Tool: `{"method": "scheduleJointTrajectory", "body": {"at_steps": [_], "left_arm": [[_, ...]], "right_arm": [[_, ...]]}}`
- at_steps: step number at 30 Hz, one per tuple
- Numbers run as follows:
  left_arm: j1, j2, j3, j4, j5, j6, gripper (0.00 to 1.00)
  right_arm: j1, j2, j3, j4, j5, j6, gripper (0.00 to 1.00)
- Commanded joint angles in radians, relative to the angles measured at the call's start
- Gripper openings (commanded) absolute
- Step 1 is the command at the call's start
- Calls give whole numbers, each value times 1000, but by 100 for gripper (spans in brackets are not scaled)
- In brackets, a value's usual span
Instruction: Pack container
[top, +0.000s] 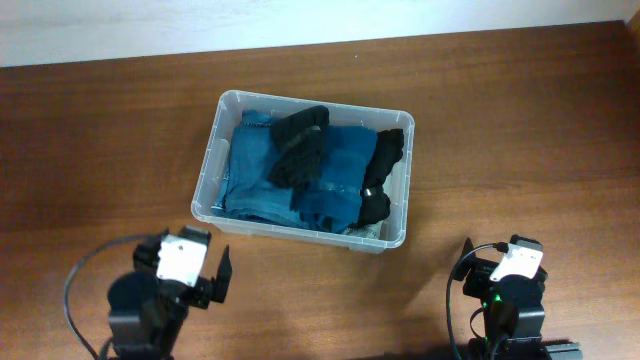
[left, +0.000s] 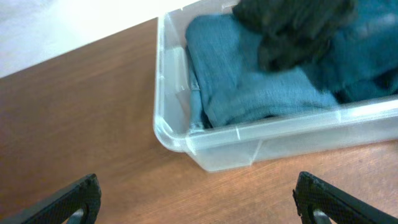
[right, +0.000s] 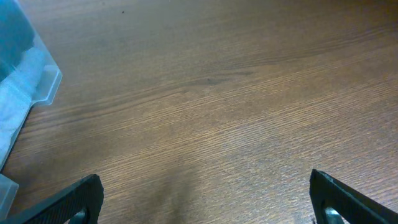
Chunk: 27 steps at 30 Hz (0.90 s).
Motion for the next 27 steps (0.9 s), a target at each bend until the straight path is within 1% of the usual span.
{"method": "scheduleJointTrajectory", "body": {"at_steps": [1, 6, 15, 22, 27], "left_arm": [[-4, -100, -95, 23, 35, 11, 100], [-4, -219, -201, 35, 43, 11, 100], [-4, -343, -303, 35, 42, 11, 100], [-4, -412, -343, 66, 42, 12, 100], [-4, -419, -345, 79, 42, 12, 100]], "right_arm": [[-8, -11, -8, 2, 2, 11, 98], [-8, -11, -8, 2, 2, 11, 98], [-8, -11, -8, 2, 2, 11, 98], [-8, -11, -8, 2, 2, 11, 99], [-8, -11, -8, 2, 2, 11, 98]]}}
